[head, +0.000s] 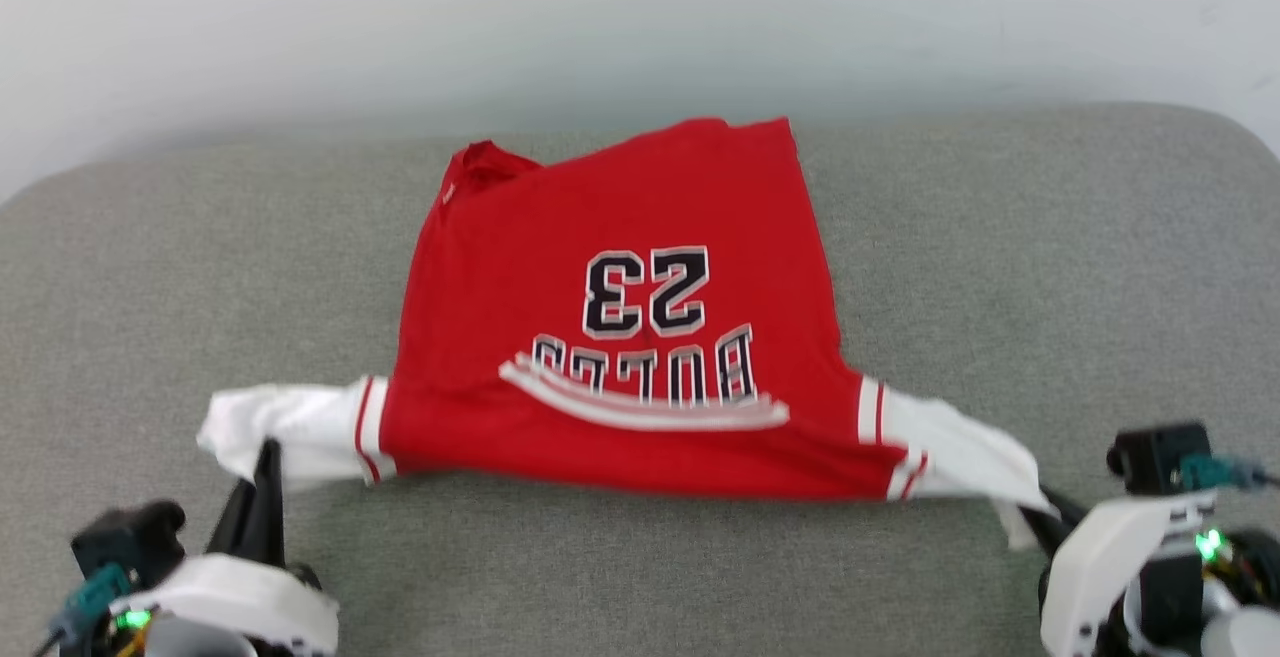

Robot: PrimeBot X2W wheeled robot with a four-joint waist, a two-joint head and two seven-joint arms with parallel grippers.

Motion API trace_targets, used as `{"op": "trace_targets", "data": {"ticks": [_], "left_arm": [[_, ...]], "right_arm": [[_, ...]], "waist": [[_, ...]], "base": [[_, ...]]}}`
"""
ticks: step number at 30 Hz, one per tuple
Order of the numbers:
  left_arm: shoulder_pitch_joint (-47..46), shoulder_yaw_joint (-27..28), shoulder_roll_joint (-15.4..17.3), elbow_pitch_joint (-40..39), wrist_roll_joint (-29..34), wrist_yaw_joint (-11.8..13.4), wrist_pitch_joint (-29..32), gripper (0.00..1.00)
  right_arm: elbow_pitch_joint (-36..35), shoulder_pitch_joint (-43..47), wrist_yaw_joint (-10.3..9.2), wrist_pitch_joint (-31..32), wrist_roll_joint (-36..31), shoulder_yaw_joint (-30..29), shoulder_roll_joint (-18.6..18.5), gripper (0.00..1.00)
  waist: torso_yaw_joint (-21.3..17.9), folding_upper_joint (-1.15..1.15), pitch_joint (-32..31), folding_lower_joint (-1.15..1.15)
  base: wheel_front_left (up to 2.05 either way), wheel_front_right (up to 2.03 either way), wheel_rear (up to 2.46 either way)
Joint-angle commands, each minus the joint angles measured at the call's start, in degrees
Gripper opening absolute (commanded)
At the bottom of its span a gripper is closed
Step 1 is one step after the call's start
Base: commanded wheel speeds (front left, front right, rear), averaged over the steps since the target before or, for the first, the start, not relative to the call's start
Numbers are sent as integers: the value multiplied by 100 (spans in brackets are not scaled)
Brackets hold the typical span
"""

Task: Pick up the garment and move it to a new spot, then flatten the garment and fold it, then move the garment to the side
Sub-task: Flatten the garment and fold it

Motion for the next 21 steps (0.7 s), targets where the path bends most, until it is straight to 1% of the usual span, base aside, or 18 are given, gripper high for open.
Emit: {"op": "trace_targets", "data": {"ticks": [1,5,8,9,10,12,15,18,21], "left_arm": [[158,-13,10,-99,41,67,24,0],[849,-60,-46,-538,74,305,143,0],[1208,-119,-94,-813,116,432,178,0],[1293,-142,-99,-865,123,457,185,0],[1349,-153,-99,-916,143,485,185,0],[1409,-217,-112,-989,186,509,188,0],[1323,-357,-90,-1107,341,550,231,0],[1147,-436,-12,-1192,458,525,281,0],[995,-507,30,-1250,523,496,293,0]], "right_arm": [[-121,208,-8,52,-88,-77,46,0],[-646,1096,-8,410,-231,-440,344,0],[-907,1612,-8,588,-320,-655,513,0],[-979,1733,-8,649,-340,-690,580,20],[-1061,1816,-7,701,-382,-700,616,100],[-1208,1892,-7,745,-356,-764,723,100],[-1432,1820,-6,668,-326,-863,768,100],[-1607,1529,-6,527,-276,-1009,668,100],[-1543,1056,-6,408,-256,-1161,610,100]], "waist": [[15,0,-128,2],[10,0,-320,2],[23,0,-407,2],[32,0,-418,2],[39,0,-420,2],[56,0,-405,2],[130,0,-337,2],[202,0,-227,2],[261,0,-73,2]], "base": [[0,0,0],[0,0,0],[0,0,0],[0,0,0],[0,0,0],[0,0,0],[0,0,0],[0,0,0],[0,0,0]]}}
